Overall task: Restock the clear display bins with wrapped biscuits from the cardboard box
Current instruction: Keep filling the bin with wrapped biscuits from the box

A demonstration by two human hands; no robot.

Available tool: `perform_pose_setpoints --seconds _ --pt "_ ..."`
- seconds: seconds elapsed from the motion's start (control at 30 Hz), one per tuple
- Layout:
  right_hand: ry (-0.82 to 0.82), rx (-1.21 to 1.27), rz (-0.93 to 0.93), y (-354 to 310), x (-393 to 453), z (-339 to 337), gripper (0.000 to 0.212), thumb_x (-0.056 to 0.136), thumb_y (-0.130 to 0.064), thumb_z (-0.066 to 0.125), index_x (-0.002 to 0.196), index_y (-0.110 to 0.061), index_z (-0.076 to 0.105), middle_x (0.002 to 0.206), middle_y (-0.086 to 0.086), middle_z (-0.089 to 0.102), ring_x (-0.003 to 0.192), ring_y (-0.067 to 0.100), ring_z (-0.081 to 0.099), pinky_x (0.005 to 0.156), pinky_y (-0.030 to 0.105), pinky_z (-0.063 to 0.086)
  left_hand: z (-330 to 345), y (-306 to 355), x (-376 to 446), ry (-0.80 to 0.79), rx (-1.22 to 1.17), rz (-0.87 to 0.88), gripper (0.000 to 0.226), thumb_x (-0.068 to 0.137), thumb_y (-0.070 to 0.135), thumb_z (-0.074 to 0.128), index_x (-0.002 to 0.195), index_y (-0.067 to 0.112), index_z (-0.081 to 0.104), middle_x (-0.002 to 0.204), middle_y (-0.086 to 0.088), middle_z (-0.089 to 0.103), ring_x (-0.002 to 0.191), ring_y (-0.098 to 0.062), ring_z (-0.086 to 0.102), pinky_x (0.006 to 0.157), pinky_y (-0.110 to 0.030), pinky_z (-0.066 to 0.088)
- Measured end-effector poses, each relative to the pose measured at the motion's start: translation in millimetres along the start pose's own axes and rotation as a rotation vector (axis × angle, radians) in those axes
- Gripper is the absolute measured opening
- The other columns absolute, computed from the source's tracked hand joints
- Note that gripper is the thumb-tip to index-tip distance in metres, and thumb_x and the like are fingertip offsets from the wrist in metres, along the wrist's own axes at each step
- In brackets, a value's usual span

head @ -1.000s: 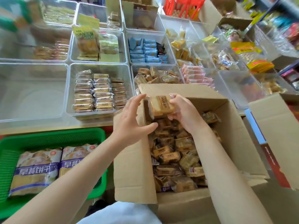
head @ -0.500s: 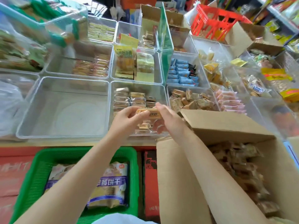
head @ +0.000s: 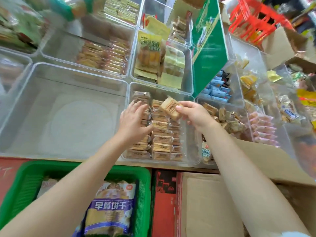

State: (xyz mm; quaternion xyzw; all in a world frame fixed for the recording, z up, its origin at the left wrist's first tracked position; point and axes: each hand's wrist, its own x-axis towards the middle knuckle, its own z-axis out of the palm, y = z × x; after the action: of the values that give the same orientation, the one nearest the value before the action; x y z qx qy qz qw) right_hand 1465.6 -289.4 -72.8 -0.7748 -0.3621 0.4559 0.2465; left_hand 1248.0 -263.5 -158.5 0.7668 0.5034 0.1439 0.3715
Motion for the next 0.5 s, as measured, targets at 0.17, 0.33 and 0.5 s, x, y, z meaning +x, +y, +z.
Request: perform_pose_setpoints --seconds 0.17,0.33,0.5 --pt "0.359 -0.358 -0.214 -3.6 51.0 13.3 0.040 0.095 -0.017 0.066 0.134 -0.024 0.058 0.116 -0.007 0.061 0.103 0.009 0.057 0.091 0.023 0.045 20.2 -19.9 18.2 -0.060 0.361 0.024 0.078 0.095 0.053 0.047 0.161 0.028 0.014 0.170 0.000 0.005 0.156 -0.019 -0.007 0.124 -0.050 -0.010" --pt "0.406 -0.583 -0.374 11.6 90.8 33.9 0.033 0.095 -0.005 0.060 0.126 -0.015 0.061 0.127 0.006 0.056 0.109 0.021 0.058 0.093 0.024 0.042 29.2 -22.0 18.9 -0.021 0.426 0.044 0.075 0.092 0.057 0.038 0.159 0.029 0.020 0.169 -0.001 0.012 0.156 -0.020 -0.001 0.124 -0.055 -0.005" --pt "0.365 -0.616 -0.337 22.9 112.7 53.8 0.033 0.097 -0.011 0.059 0.129 -0.018 0.061 0.118 0.004 0.042 0.096 0.019 0.051 0.087 0.029 0.048 30.0 -22.8 19.0 -0.016 0.426 0.052 0.074 0.090 0.057 0.038 0.157 0.028 0.028 0.168 -0.001 0.019 0.156 -0.021 0.004 0.123 -0.057 -0.004"
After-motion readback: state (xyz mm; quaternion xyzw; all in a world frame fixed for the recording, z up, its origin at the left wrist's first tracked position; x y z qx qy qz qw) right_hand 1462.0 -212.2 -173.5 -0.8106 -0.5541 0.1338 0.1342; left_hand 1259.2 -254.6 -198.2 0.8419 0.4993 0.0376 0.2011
